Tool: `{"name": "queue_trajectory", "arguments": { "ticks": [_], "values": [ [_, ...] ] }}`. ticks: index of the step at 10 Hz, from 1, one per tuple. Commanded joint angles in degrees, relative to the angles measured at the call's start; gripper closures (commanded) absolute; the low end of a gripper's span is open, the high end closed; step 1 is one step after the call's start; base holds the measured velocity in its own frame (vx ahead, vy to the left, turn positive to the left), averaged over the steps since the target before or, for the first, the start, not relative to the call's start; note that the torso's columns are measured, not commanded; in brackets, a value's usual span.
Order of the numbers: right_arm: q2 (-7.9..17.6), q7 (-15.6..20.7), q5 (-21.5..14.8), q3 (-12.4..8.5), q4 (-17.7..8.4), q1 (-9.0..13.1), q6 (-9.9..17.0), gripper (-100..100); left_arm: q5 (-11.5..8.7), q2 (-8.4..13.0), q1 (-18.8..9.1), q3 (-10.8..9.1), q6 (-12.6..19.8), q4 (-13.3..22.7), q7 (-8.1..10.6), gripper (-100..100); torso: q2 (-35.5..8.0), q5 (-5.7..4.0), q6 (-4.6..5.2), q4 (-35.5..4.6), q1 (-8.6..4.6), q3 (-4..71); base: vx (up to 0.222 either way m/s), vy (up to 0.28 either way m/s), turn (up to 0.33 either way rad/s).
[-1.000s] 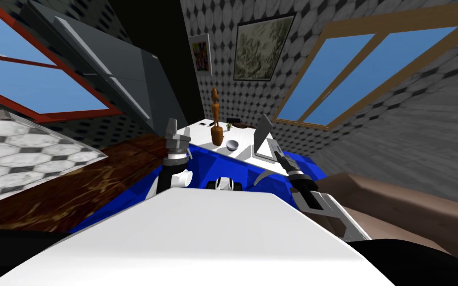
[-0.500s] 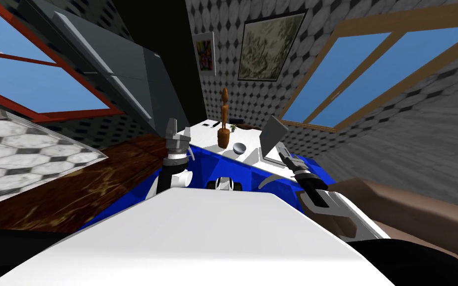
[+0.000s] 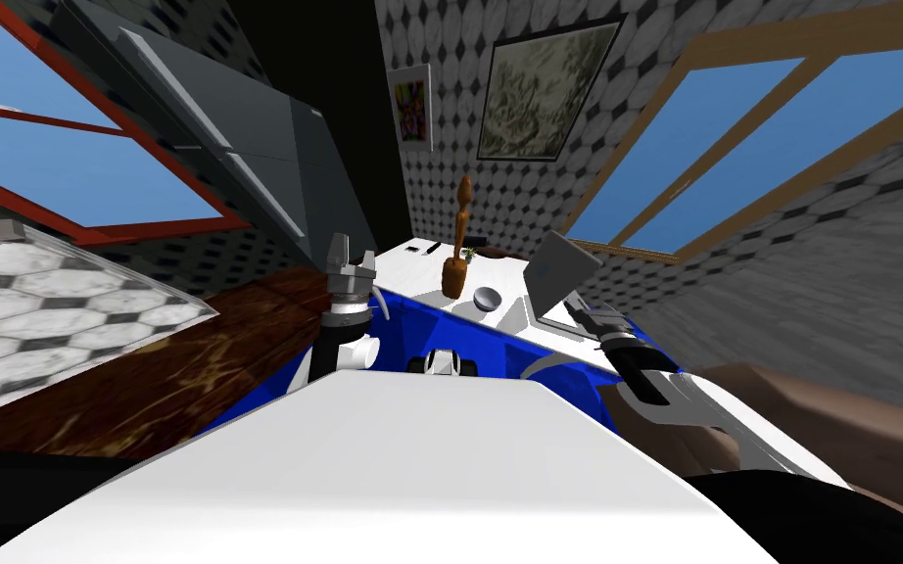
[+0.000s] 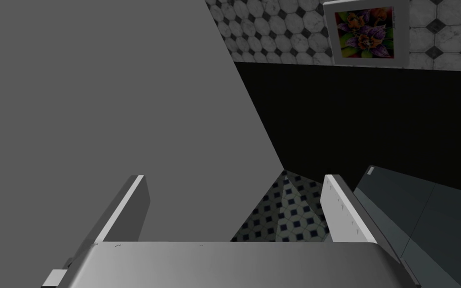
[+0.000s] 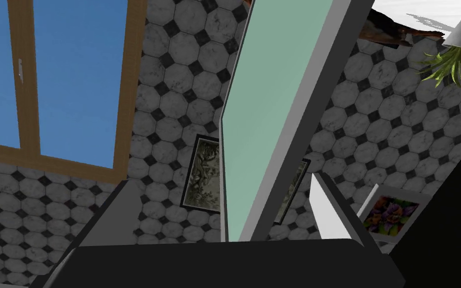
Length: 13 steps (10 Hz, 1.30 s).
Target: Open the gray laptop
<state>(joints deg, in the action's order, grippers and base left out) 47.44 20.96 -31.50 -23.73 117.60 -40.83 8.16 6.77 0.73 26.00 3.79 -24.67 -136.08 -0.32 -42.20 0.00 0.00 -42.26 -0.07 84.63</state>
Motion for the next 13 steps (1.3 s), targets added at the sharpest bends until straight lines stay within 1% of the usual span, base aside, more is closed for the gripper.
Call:
{"name": "queue_trajectory", "arguments": {
  "ticks": [1,2,3,4,5,6,7,8,11,13],
  "values": [
    [3.46,1.89,-2.18,-1.55,-1.23,-0.76,2.07,-100,0.0,0.0,0.0,0.0,0.0,0.0,0.0,0,-0.1,-0.06,0.01,-0.03,-0.13,-0.06,0.09,0.151,0.013],
    [5.31,2.91,-3.4,-2.42,-1.96,-1.15,3.25,-100,0.0,0.0,0.0,0.0,0.0,0.0,0.0,0,-0.13,-0.04,0.0,-0.04,-0.03,-0.1,0.09,0.17,0.016],
    [6.0,3.3,-3.86,-2.75,-2.24,-1.3,3.7,-100,0.0,0.0,0.0,0.0,0.0,0.0,0.0,0,-0.13,0.01,0.01,-0.04,0.1,-0.09,0.084,0.13,0.005],
    [5.64,2.85,-3.29,-2.44,-1.89,-1.19,3.46,-100,0.0,0.0,0.0,-0.01,0.0,0.0,0.0,0,-0.12,0.0,0.01,-0.04,0.0,-0.08,0.037,0.049,0.0],
    [7.03,2.6,-2.64,-3.3,-1.47,-2.04,4.19,-100,0.0,0.01,-0.01,-0.01,0.0,0.0,0.0,0,-0.23,-0.08,0.02,-0.07,-0.21,-0.15,0.111,-0.008,-0.001],
    [6.61,2.75,-2.84,-3.02,-1.67,-1.76,3.88,-100,0.0,0.02,0.0,-0.02,0.0,0.01,0.0,0,0.01,-0.11,0.01,-0.02,-0.3,-0.02,0.07,-0.01,0.002],
    [6.73,2.68,-2.77,-3.11,-1.62,-1.82,3.97,100,0.0,0.02,0.0,-0.02,0.0,0.0,0.0,0,-0.09,-0.08,0.0,-0.01,-0.13,-0.05,0.01,-0.002,0.002],
    [6.28,0.84,-0.72,-3.02,-2.55,-0.73,3.28,100,0.0,0.02,-0.01,-0.02,0.0,0.01,0.0,0,-0.24,-0.01,0.01,-0.07,0.05,-0.16,-0.031,-0.047,0.026],
    [5.63,-1.93,2.36,-2.91,-3.94,0.89,2.24,100,0.0,0.02,-0.02,-0.03,0.01,0.01,0.0,0,-0.27,-0.03,0.1,-0.1,-0.15,-0.17,-0.074,-0.101,0.018],
    [5.2,-3.77,4.42,-2.84,-4.87,1.96,1.55,100,0.0,0.02,-0.02,-0.02,0.01,0.01,0.0,0,-0.03,-0.04,0.1,0.01,-0.01,-0.04,-0.049,-0.082,0.013]
  ]
}}
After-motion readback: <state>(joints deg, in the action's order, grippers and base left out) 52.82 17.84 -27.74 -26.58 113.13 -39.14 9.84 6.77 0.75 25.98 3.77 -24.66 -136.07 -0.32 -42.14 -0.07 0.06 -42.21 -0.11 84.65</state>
